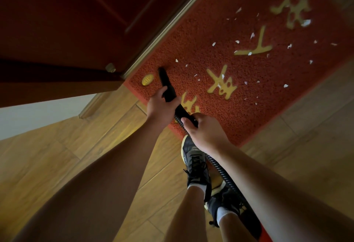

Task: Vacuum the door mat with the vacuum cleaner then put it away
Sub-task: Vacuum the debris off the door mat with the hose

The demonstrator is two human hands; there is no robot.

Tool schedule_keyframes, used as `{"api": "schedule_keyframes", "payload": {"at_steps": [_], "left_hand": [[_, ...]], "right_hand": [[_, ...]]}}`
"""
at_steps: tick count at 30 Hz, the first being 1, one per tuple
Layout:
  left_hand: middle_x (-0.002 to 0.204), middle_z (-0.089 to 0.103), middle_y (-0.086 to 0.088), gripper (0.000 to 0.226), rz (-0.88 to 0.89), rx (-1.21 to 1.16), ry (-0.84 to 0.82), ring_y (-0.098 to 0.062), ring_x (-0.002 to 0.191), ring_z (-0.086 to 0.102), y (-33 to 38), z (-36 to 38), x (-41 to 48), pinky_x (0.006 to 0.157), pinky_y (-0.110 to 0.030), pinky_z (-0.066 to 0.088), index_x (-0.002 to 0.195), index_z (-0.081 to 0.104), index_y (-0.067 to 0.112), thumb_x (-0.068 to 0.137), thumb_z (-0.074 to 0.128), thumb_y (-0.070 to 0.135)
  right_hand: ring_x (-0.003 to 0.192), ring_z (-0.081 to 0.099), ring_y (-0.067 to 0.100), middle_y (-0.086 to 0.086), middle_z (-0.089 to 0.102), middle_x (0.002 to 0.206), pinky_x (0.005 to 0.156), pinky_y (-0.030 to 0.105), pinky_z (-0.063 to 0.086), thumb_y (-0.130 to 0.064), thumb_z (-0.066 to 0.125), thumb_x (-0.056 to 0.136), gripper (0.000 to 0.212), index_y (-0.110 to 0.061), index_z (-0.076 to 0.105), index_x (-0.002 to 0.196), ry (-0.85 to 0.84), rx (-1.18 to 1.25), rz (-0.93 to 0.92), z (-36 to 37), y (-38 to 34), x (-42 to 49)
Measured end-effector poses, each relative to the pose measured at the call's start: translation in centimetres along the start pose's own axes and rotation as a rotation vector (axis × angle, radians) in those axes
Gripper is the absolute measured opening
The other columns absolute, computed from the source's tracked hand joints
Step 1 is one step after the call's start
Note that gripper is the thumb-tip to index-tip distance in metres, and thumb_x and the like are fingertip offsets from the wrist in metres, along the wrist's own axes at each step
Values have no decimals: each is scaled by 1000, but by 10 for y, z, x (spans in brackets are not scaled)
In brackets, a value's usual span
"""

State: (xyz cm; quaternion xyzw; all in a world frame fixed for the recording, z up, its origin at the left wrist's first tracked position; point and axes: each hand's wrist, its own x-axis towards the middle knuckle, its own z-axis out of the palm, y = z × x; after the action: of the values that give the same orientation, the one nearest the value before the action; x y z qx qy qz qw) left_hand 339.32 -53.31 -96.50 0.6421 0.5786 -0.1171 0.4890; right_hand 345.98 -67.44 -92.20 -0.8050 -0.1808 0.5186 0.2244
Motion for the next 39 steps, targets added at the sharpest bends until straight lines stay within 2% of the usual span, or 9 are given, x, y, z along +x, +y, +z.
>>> {"api": "schedule_keyframes", "payload": {"at_steps": [7, 15, 20, 23, 26, 28, 31, 36, 39], "left_hand": [[135, 64, -3, 69, 17, -2, -44, -20, 120, 61, 9, 11, 2, 97, -39, 54, 146, 52, 22, 85, 78, 41], [135, 63, 0, 67, 35, 33, -55, -20, 118, 62, 23, 20, 2, 97, -40, 54, 146, 51, 24, 87, 76, 42], [137, 62, 0, 69, 24, 38, -90, -19, 119, 62, 28, 26, 2, 97, -42, 54, 147, 49, 26, 86, 76, 46], [136, 62, 0, 67, 21, 22, -93, -19, 118, 61, 29, 32, -1, 95, -38, 54, 146, 51, 25, 87, 76, 44], [137, 61, 2, 68, 14, 9, -111, -21, 117, 62, 27, 39, -7, 95, -46, 56, 146, 51, 27, 85, 76, 45], [137, 61, 1, 67, 19, 21, -113, -21, 118, 61, 26, 43, -11, 95, -45, 55, 146, 51, 26, 87, 76, 45], [137, 61, 0, 67, 34, 40, -109, -21, 120, 60, 25, 47, -14, 94, -37, 53, 146, 51, 24, 88, 75, 44], [136, 62, 1, 68, 25, 44, -112, -21, 120, 60, 20, 54, -22, 98, -44, 53, 145, 52, 25, 86, 76, 49], [136, 62, 0, 67, 30, 43, -114, -21, 121, 60, 18, 59, -27, 98, -45, 53, 145, 52, 25, 86, 77, 44]], "right_hand": [[45, 48, 17, 0, 57, 60, 44, 29, 31, -43, 52, 101, 39, -10, 62, 83, 35, 18, 31, -11, 3, -3], [45, 49, 17, 0, 57, 59, 43, 29, 32, -42, 52, 101, 38, -11, 60, 80, 58, 48, 60, -22, 7, -3], [51, 56, 19, 0, 62, 63, 47, 31, 38, -45, 52, 100, 38, -14, 61, 81, 53, 33, 77, -28, 8, -5], [50, 57, 21, 2, 64, 63, 46, 35, 42, -45, 58, 96, 37, -12, 63, 81, 78, 49, 51, -31, 13, -9], [47, 54, 16, 0, 62, 61, 42, 27, 38, -46, 63, 94, 35, -14, 61, 80, 95, 27, 46, -31, 21, -14], [46, 52, 12, -3, 59, 60, 40, 19, 33, -45, 63, 94, 33, -17, 58, 77, 106, 23, 48, -30, 26, -18], [48, 52, 12, -5, 57, 59, 46, 27, 38, -44, 63, 95, 32, -24, 51, 72, 120, 35, 43, -29, 31, -22], [53, 56, 15, -5, 58, 62, 50, 30, 42, -46, 62, 95, 31, -22, 53, 76, 125, 26, 56, -27, 37, -32], [49, 53, 15, -3, 57, 60, 45, 28, 37, -45, 61, 95, 33, -19, 54, 77, 124, 40, 56, -26, 44, -37]]}}
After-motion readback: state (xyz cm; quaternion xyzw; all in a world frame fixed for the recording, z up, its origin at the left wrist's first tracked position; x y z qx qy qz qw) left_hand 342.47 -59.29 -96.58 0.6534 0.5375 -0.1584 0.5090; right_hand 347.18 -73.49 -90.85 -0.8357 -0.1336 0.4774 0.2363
